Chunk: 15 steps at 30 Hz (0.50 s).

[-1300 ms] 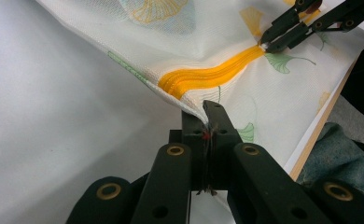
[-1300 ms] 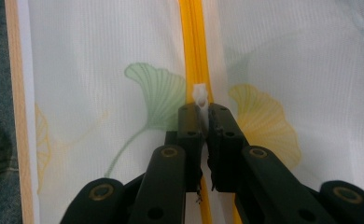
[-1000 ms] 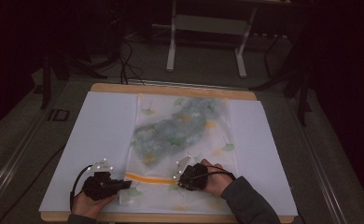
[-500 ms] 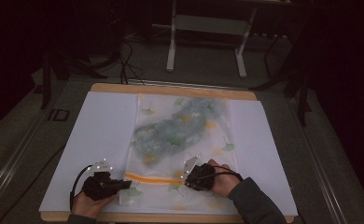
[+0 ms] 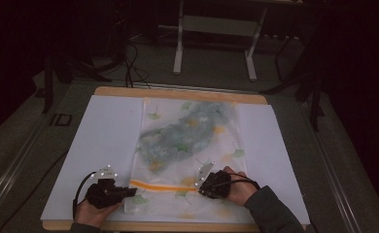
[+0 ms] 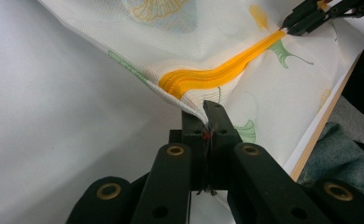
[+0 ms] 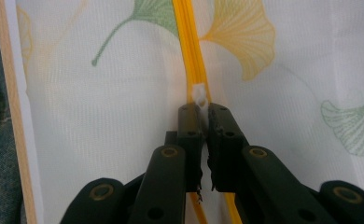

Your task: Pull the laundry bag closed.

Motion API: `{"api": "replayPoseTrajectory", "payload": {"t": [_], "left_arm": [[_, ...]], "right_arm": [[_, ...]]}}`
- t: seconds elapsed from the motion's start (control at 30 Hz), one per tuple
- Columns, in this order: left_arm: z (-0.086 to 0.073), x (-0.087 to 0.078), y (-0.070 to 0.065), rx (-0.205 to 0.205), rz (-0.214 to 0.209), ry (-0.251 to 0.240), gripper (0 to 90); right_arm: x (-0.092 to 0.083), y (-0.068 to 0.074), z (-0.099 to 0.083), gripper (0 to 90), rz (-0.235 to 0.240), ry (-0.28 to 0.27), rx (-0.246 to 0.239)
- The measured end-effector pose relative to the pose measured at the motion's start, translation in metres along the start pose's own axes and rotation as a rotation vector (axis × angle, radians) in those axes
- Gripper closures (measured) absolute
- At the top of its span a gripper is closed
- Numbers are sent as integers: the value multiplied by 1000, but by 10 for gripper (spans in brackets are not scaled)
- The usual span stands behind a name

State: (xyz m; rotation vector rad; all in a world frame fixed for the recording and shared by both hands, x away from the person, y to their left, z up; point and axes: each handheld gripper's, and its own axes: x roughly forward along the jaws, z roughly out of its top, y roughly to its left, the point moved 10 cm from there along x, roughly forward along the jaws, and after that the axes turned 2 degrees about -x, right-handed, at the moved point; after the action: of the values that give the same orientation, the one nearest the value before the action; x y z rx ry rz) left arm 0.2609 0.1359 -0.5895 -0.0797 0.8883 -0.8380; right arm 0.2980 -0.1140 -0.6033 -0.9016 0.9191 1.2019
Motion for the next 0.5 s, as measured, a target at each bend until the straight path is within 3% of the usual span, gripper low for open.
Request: {"api": "replayPoseTrajectory", "payload": {"t": [0.5], "left_arm": [[0,0,0,-3,1,-4,884]], "right_arm": [[-6,-2,-15,846,0,4,14]]}}
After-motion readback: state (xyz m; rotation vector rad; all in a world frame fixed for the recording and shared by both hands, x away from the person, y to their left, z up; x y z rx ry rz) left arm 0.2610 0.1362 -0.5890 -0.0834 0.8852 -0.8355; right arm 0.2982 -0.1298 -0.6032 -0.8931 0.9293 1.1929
